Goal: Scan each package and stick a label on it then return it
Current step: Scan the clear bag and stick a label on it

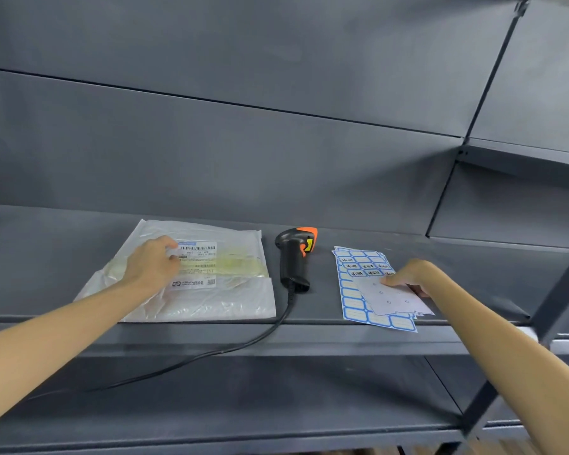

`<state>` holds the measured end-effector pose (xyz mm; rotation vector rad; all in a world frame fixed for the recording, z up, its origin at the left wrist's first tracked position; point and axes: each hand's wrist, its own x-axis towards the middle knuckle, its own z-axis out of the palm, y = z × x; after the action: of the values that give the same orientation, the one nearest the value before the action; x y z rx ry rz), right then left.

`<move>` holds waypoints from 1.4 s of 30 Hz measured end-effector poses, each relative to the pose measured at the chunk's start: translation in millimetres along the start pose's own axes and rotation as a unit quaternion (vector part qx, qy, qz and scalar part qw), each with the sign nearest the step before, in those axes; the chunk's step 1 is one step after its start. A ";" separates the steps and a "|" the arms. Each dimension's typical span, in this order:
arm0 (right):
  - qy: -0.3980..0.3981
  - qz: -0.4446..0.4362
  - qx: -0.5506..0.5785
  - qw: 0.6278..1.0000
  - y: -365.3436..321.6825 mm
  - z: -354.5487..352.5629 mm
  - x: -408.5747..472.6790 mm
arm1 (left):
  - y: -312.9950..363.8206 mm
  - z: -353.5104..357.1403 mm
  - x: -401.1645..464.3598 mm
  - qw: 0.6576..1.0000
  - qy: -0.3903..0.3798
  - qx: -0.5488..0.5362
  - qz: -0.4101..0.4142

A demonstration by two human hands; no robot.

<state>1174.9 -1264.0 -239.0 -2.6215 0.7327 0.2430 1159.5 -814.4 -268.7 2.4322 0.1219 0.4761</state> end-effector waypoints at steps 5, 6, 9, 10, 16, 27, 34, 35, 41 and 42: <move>-0.069 0.033 0.039 0.996 -0.1 -4.8 3.3 | 0.8 -5.7 -0.7 0.999 0.030 -0.014 -0.018; -0.079 0.037 0.058 0.995 0.9 -5.8 3.8 | 0.2 -7.4 -0.4 0.999 0.036 -0.010 -0.023; -0.082 0.034 0.071 0.993 1.6 -9.0 0.4 | -2.4 -12.2 0.8 0.999 0.040 -0.013 -0.032; -0.082 0.033 0.072 0.993 1.5 -10.2 -0.7 | -3.3 -13.5 1.0 0.999 0.040 -0.014 -0.034; -0.047 -0.035 0.176 0.983 -4.2 -26.9 -15.5 | -0.4 -16.5 1.6 0.996 0.058 -0.059 -0.039; -0.132 -0.301 0.503 0.799 -110.9 -20.7 -100.9 | 15.8 -34.8 -11.0 0.958 0.029 -0.285 0.012; -0.279 -0.327 0.570 0.700 -176.4 60.0 -148.1 | 41.8 -41.5 -19.5 0.764 -0.238 -0.586 -0.124; -0.288 -0.323 0.564 0.703 -180.9 69.0 -151.2 | 41.0 -42.0 -19.5 0.758 -0.262 -0.588 -0.107; -0.214 -0.346 0.484 0.775 -187.8 94.3 -155.6 | 28.9 -41.8 -18.3 0.789 -0.232 -0.566 -0.057; -0.186 -0.351 0.461 0.793 -187.6 94.9 -155.7 | 26.9 -41.4 -18.8 0.798 -0.226 -0.557 -0.047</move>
<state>1136.7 -1005.9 -219.6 -1.6373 -0.2672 0.1169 1125.9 -815.2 -227.8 1.2862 -0.2022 -0.1169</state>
